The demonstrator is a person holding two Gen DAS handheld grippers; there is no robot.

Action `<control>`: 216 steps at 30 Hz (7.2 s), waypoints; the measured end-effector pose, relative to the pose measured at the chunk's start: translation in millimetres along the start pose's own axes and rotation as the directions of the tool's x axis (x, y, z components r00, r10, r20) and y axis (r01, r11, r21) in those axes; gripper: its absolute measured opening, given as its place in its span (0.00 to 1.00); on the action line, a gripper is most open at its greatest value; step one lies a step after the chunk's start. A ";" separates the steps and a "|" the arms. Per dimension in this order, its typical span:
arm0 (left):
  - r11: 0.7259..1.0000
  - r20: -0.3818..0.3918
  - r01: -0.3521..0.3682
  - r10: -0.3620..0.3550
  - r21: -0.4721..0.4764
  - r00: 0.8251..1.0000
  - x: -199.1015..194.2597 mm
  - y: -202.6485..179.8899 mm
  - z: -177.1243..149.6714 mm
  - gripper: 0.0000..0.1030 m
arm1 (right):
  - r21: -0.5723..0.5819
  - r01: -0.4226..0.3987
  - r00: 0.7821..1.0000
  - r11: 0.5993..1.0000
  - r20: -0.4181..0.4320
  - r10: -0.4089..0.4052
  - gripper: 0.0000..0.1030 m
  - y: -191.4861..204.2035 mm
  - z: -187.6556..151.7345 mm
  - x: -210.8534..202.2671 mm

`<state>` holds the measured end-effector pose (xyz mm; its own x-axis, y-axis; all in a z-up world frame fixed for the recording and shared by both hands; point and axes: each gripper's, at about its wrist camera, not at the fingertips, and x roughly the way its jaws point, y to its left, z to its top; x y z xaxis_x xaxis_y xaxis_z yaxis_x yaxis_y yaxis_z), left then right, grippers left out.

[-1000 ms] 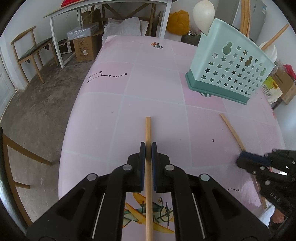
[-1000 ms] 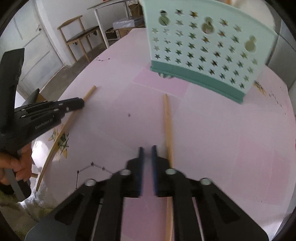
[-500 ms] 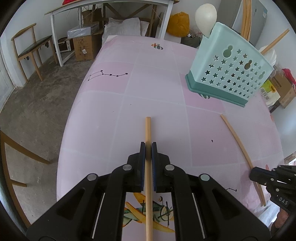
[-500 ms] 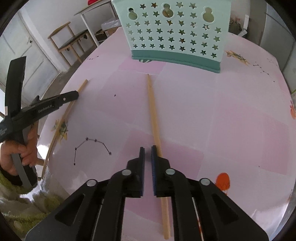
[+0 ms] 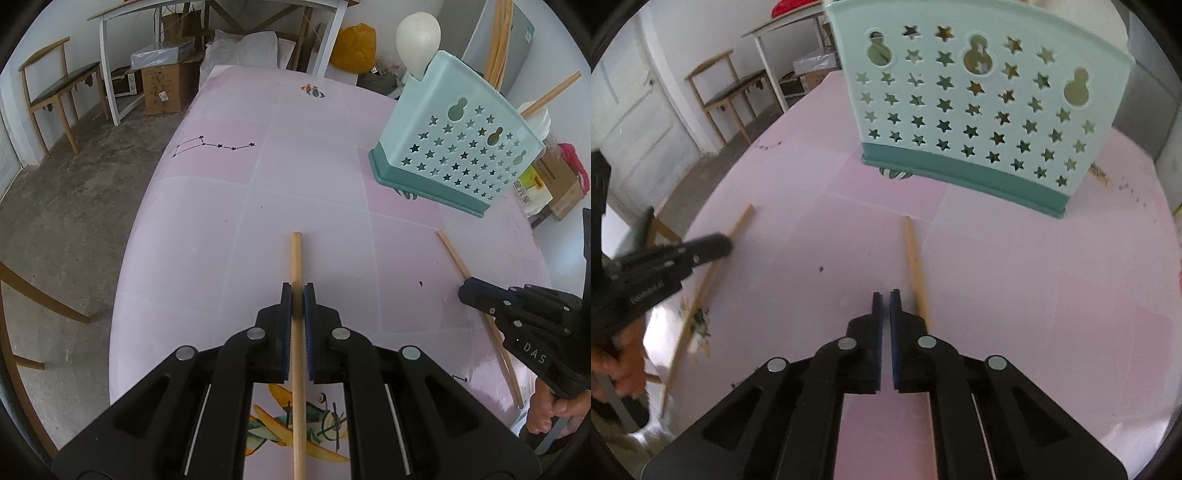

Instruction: Organize utensils

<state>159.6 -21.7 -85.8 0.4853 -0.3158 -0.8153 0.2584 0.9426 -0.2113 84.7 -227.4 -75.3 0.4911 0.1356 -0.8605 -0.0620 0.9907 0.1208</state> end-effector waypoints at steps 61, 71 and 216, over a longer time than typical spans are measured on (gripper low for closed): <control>0.958 0.500 0.253 -0.285 0.132 0.818 -209.5 -52.5 118.7 0.04 | 0.105 -0.114 0.970 0.988 0.225 0.088 0.06 -49.1 5.4 -76.4; 0.927 0.603 0.318 -0.372 0.200 0.706 -230.0 -110.5 180.1 0.04 | 0.141 -0.160 0.948 0.977 0.297 0.112 0.06 -64.2 0.6 -102.8; 0.997 0.207 0.068 -0.056 -0.048 0.977 -50.0 35.2 7.9 0.69 | 0.120 0.301 0.444 0.946 0.861 -0.250 0.71 16.3 39.8 -198.9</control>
<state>151.1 26.4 -48.2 0.6323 -0.3840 -0.6728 0.2501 0.9232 -0.2919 20.6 -238.5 117.5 0.9812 -0.1925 0.0138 0.1930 0.9775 -0.0851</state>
